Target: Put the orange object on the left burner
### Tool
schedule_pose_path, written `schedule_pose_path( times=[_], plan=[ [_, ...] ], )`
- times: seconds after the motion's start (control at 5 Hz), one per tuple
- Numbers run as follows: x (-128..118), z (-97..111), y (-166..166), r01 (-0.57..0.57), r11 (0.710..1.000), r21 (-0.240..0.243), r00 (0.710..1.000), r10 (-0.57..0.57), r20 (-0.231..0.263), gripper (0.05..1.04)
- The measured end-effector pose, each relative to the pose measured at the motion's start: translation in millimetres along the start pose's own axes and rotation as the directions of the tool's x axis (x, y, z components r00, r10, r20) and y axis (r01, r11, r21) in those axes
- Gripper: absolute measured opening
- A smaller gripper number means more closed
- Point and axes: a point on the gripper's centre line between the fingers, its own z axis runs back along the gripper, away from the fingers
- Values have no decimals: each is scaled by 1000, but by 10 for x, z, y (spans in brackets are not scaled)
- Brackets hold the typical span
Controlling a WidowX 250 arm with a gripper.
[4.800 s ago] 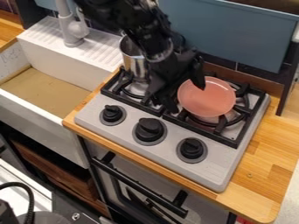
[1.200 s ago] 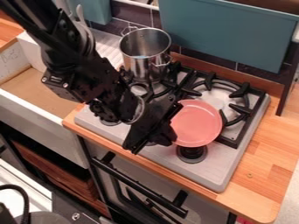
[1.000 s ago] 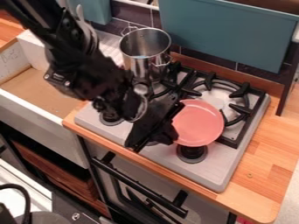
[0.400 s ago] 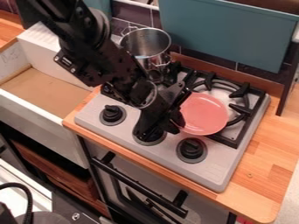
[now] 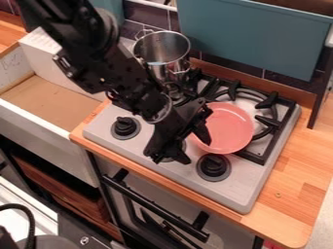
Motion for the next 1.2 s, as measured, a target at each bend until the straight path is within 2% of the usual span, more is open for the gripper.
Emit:
schedule_pose_path(
  times=[0.2,0.4,0.6,0.8,1.0,1.2],
  plan=[
    [-1,51,31,-3,1000,12,1000,3,-24,977],
    [36,151,-20,-13,1000,11,1000,13,-16,997],
    [138,262,-111,-23,998,57,1000,22,16,997],
    [280,391,-243,-30,991,131,999,24,43,997],
    [433,483,-352,48,966,253,996,-64,58,997],
    [601,496,-418,226,899,375,974,-206,-92,997]
  ],
)
